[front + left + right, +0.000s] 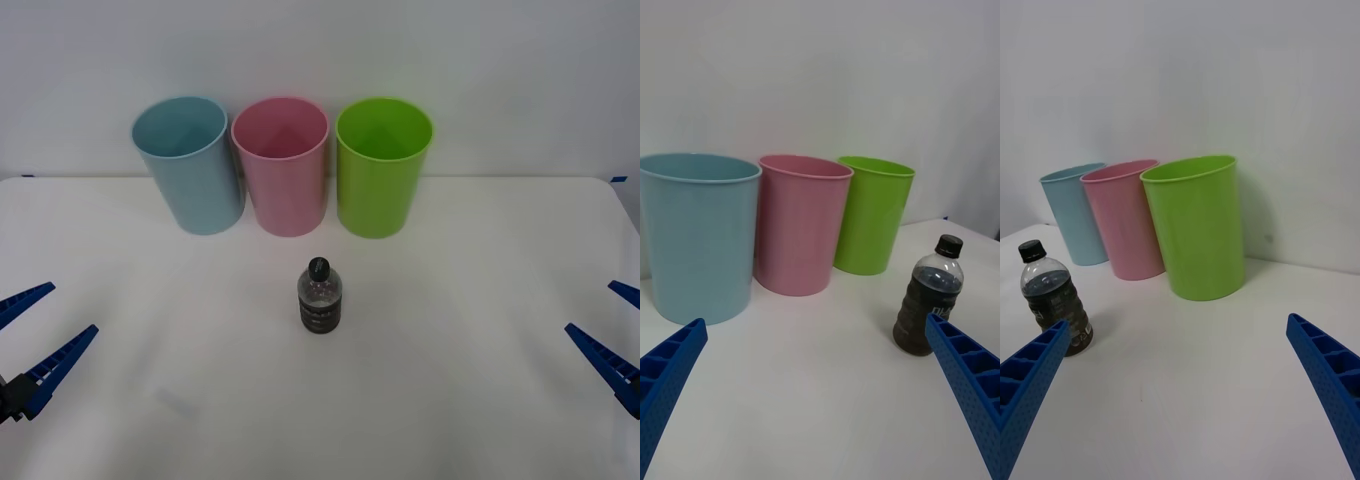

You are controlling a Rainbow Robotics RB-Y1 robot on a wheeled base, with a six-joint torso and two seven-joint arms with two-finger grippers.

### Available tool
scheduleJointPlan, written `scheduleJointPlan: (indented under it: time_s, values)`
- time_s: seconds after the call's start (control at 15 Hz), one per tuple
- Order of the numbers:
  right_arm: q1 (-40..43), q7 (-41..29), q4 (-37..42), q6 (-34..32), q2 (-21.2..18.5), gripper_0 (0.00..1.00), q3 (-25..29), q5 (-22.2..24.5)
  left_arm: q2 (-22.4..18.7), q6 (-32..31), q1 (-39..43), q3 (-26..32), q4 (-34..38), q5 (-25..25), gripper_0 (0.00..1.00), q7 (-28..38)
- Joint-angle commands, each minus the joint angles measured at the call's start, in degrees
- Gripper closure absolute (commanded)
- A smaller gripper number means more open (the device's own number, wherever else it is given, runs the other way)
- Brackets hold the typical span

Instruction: Grasp the object on the table and drop it into the matching bin: aluminum can to the light blue bin, PET bottle to the pink bin.

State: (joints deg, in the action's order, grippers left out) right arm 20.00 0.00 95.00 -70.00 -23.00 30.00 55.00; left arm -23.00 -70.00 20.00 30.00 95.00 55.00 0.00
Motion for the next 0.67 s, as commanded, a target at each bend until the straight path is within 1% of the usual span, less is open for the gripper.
scheduleJointPlan:
  time_s: [0.07, 0.2, 0.4, 0.67]
  values:
    - [0.0, 0.0, 0.0, 0.0, 0.0, 0.0, 0.0, 0.0, 0.0, 0.0, 0.0, 0.0, 0.0, 0.0, 0.0, 0.0]
    - [0.1, 0.0, -0.3, 0.1, 1.4, 0.0, 0.3, 0.1, 0.0, 0.0, 0.0, 0.0, 0.0, 0.0, 0.0, 0.0]
    - [0.4, 0.2, 0.9, 0.7, 1.3, 0.0, 0.1, 0.1, 0.0, 0.0, 0.0, 0.0, 0.0, 0.0, 0.0, 0.0]
    - [0.5, 1.1, 0.9, 1.2, 0.5, 0.0, -3.6, 0.5, 0.0, 0.0, 0.0, 0.0, 0.0, 0.0, 0.0, 0.0]
